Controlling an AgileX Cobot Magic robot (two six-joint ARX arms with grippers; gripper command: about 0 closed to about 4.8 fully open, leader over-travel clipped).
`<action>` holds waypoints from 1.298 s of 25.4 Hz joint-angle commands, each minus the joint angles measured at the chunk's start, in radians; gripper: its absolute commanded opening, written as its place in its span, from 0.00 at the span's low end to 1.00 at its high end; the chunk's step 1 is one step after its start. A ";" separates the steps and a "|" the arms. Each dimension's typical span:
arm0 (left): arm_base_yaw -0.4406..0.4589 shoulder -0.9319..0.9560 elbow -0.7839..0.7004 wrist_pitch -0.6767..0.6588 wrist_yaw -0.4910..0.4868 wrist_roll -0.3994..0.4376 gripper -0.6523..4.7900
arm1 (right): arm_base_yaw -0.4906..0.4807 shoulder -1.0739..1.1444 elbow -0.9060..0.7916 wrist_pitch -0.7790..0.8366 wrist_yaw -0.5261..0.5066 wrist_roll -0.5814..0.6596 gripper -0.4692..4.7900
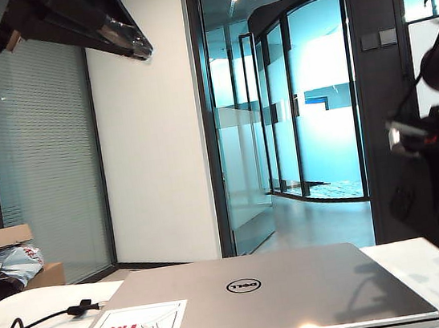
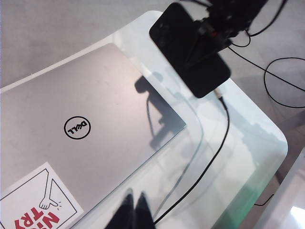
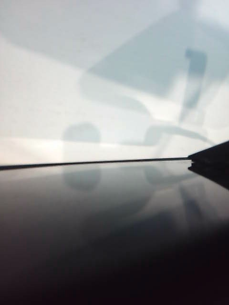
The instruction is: Pick up the charging cable and the phone, plug the charging cable into the charging port on the phone, and finally place them back on the table.
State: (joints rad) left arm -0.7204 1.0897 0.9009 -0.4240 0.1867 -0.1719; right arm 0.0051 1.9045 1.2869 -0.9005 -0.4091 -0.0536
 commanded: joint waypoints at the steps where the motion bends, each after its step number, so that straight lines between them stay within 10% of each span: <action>1: 0.000 -0.003 0.004 0.020 0.002 0.007 0.11 | 0.006 0.046 0.041 -0.019 -0.011 -0.006 0.08; 12: 0.000 -0.002 0.004 0.054 0.002 0.006 0.11 | 0.014 0.163 0.062 -0.035 0.098 0.000 0.09; 18: 0.000 -0.002 0.004 0.062 0.001 0.003 0.11 | 0.014 0.159 0.064 -0.012 0.111 0.000 0.57; 28: 0.000 -0.003 0.004 0.059 0.001 0.003 0.11 | 0.013 -0.030 0.063 -0.065 0.307 0.000 0.57; 30: 0.000 -0.003 0.004 0.057 0.001 0.003 0.11 | 0.013 -0.114 0.063 -0.085 0.309 0.002 0.49; 33: 0.000 -0.011 0.004 0.045 0.000 0.005 0.11 | 0.017 -0.223 0.061 -0.135 0.330 0.043 0.07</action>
State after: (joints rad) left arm -0.7204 1.0889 0.9009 -0.3790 0.1867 -0.1722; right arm 0.0181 1.7153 1.3476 -1.0054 -0.0917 -0.0299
